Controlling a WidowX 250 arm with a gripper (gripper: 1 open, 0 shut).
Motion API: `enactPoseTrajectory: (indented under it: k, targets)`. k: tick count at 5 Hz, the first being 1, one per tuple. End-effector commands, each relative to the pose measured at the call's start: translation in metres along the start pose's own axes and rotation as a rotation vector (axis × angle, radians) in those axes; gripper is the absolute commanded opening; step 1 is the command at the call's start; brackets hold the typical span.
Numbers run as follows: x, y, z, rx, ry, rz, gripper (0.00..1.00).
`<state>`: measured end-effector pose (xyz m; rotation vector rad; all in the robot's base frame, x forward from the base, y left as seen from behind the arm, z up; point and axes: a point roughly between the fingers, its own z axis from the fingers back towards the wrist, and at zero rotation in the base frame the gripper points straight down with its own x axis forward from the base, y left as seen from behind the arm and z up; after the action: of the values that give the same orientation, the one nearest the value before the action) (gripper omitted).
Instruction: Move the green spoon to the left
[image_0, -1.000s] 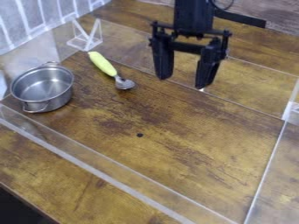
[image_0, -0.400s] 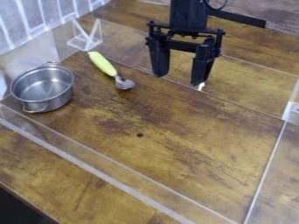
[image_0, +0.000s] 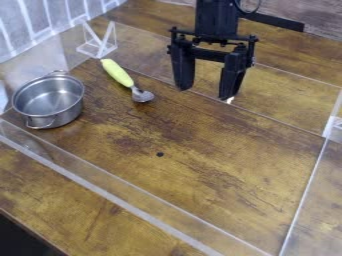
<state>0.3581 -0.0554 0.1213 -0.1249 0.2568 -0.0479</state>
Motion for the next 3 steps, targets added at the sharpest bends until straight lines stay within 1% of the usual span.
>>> enactPoseTrajectory:
  k: [1,2,3]
  targets:
    - [-0.0024,-0.0102,0.0186,0.003,-0.045,-0.042,1.00]
    - [-0.0019,-0.0127,0.0178,0.002,-0.037,-0.058,1.00]
    - [-0.0016,-0.0100,0.0178,-0.001,-0.034,-0.047,1.00]
